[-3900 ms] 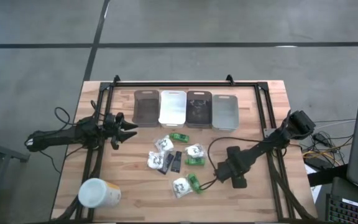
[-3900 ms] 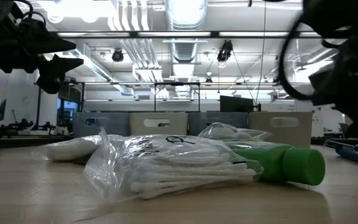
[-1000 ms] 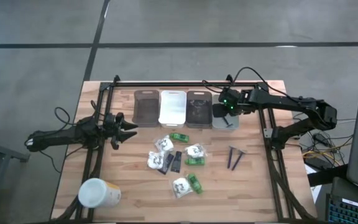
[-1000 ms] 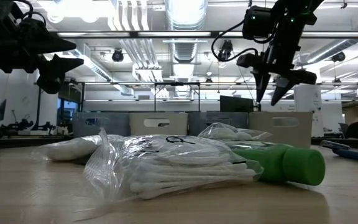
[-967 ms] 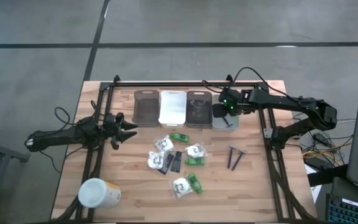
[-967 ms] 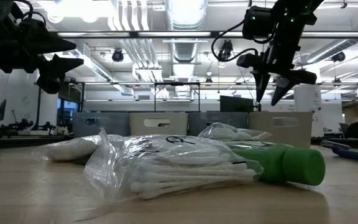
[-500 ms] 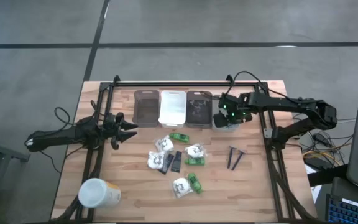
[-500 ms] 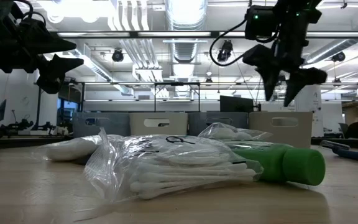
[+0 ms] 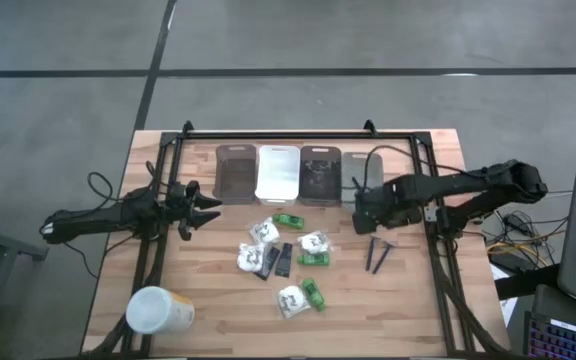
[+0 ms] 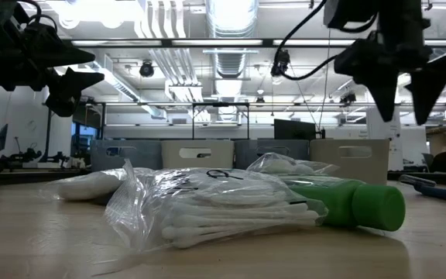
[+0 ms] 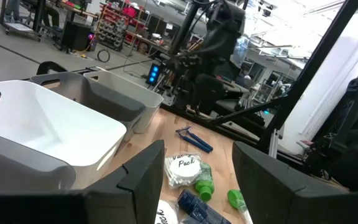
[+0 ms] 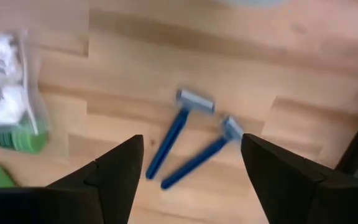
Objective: Pick & Place Travel size toiletries
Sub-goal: Put the middle left cotton pack into the left black bin
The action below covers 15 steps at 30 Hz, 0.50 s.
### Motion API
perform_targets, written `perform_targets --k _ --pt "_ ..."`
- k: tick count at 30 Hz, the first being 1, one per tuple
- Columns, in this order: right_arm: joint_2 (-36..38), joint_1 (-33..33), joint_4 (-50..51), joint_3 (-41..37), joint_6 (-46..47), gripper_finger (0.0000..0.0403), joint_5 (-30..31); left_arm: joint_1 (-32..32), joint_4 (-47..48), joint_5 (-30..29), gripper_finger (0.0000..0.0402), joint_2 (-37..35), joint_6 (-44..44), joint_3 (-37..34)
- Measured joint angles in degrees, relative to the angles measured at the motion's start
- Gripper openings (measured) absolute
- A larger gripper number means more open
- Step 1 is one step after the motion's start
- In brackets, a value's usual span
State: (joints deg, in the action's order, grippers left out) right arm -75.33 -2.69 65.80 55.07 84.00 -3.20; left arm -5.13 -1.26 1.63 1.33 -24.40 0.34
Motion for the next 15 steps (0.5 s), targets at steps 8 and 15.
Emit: perform_targets --k 8,15 --pt "0.00 -11.14 -0.06 -1.66 16.08 0.0299 0.18 0.04 0.00 0.00 0.0194 0.00 0.00 0.00" --pt "0.00 -18.65 -0.21 -3.80 29.97 0.0324 0.21 0.02 0.00 0.00 0.0194 0.00 0.00 0.00"
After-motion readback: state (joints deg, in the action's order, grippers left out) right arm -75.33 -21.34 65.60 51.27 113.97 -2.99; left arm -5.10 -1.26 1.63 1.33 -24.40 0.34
